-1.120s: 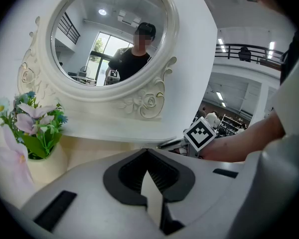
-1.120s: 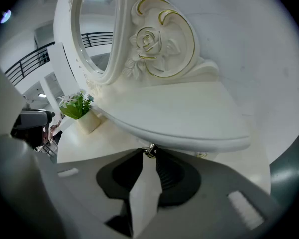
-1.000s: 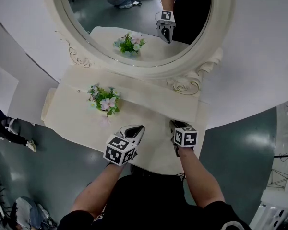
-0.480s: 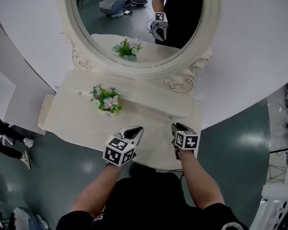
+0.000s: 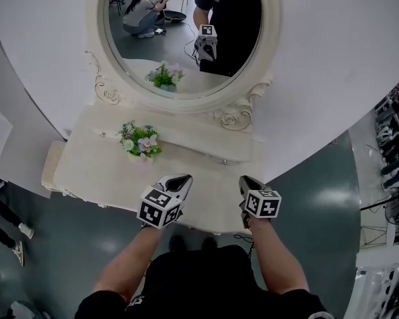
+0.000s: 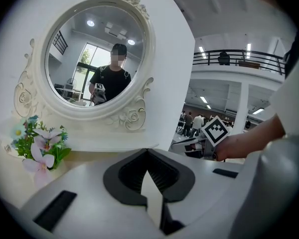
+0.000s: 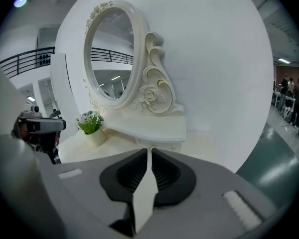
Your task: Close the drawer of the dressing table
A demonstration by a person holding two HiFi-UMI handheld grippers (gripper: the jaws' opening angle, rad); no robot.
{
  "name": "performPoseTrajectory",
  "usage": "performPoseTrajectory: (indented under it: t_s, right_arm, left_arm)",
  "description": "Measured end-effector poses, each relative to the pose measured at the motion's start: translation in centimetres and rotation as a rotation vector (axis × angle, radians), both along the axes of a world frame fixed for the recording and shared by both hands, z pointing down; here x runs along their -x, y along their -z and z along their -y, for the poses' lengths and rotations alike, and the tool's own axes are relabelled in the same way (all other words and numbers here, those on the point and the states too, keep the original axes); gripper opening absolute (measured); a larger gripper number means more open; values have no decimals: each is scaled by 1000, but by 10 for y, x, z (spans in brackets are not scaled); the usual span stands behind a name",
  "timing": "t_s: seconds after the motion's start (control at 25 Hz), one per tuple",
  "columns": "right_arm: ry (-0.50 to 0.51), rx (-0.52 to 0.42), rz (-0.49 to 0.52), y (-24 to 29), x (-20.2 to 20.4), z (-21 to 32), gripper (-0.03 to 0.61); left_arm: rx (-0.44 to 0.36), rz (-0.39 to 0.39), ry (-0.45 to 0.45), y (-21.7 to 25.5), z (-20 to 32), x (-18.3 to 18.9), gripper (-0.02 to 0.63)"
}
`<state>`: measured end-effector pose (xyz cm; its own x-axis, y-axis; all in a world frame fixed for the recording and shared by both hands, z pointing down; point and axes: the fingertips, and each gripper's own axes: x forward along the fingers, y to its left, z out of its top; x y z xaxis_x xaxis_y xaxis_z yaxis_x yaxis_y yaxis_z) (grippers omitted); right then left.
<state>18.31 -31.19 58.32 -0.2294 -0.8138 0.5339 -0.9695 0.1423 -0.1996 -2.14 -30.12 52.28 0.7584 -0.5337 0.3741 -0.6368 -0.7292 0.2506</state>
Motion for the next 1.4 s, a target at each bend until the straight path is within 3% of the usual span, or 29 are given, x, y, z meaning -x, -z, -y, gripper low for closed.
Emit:
performPoseTrajectory:
  t_s: [0.2, 0.44, 0.72, 1.0, 1.2, 1.4]
  right_arm:
    - [-14, -45, 33, 15, -11, -12, 15]
    - [17, -113, 76, 47, -48, -30, 11]
    - [127, -270, 68, 109, -93, -51, 9]
    - [227, -467, 36, 185, -118, -68, 9]
    - [202, -579, 42, 227, -142, -84, 9]
    - [175, -599, 12, 231, -159, -86, 8]
  left_arm:
    - [-21, 0, -10, 7, 2, -14, 6]
    - [-50, 13, -25, 20, -2, -59, 5]
    - [-98, 28, 14, 49, -5, -109, 6]
    - [-187, -45, 38, 111, -3, -142, 6]
    - [-274, -42, 56, 141, -9, -149, 5]
    - [-282, -32, 77, 140, -7, -149, 6]
